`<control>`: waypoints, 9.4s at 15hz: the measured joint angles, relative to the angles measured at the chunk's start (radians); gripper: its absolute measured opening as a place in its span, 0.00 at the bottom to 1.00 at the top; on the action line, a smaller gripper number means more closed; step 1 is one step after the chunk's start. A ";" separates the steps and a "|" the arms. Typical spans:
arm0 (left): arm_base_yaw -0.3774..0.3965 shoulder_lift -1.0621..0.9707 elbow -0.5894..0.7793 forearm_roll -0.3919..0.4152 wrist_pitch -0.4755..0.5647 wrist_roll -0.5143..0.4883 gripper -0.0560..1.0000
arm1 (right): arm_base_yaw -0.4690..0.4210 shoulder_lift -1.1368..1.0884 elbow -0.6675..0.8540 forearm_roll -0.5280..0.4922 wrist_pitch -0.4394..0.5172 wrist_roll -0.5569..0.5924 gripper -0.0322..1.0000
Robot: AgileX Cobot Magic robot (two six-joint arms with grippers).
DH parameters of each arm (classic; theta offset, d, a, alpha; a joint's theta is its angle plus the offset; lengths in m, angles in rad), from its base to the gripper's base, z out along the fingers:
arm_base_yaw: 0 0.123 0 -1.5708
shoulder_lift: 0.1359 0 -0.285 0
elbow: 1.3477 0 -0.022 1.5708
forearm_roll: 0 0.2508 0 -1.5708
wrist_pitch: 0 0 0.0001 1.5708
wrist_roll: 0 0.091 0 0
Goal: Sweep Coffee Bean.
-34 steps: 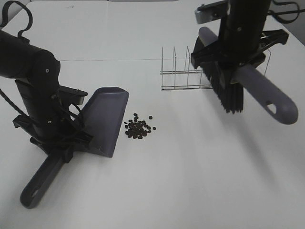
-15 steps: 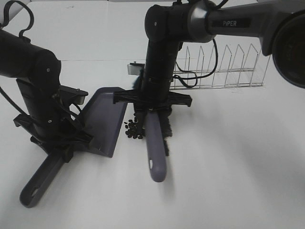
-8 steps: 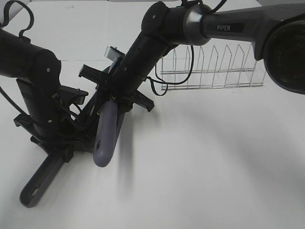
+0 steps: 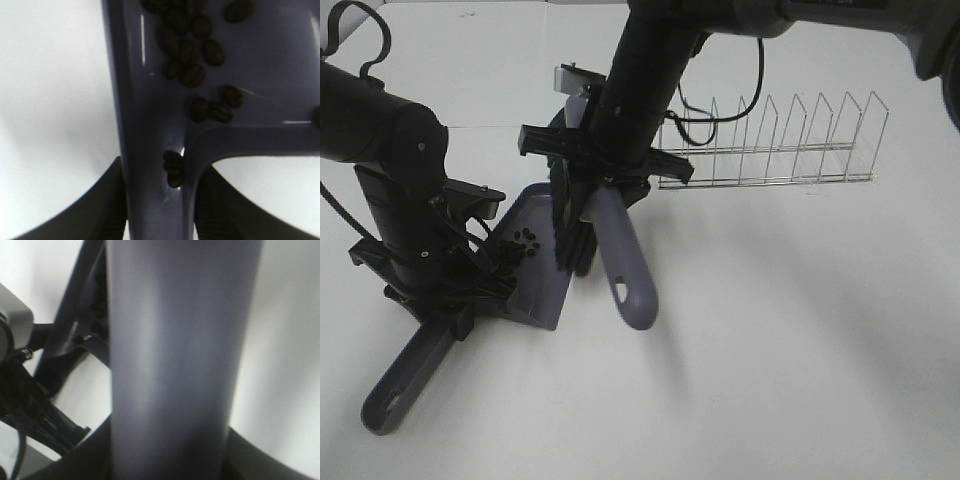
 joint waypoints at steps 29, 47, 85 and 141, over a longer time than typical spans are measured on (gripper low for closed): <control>0.001 0.000 -0.003 -0.025 0.016 0.004 0.37 | -0.322 -0.263 0.528 -0.392 0.019 -0.085 0.32; 0.003 0.000 -0.003 -0.090 0.085 0.003 0.37 | -0.382 0.084 -0.084 -0.285 0.029 -0.127 0.32; 0.003 0.011 -0.037 -0.110 0.127 -0.018 0.37 | -0.382 -0.061 -0.055 -0.322 0.017 -0.128 0.74; 0.400 -1.524 0.417 -0.026 0.336 0.173 0.75 | -0.382 -2.141 1.401 -0.444 0.023 -0.109 0.74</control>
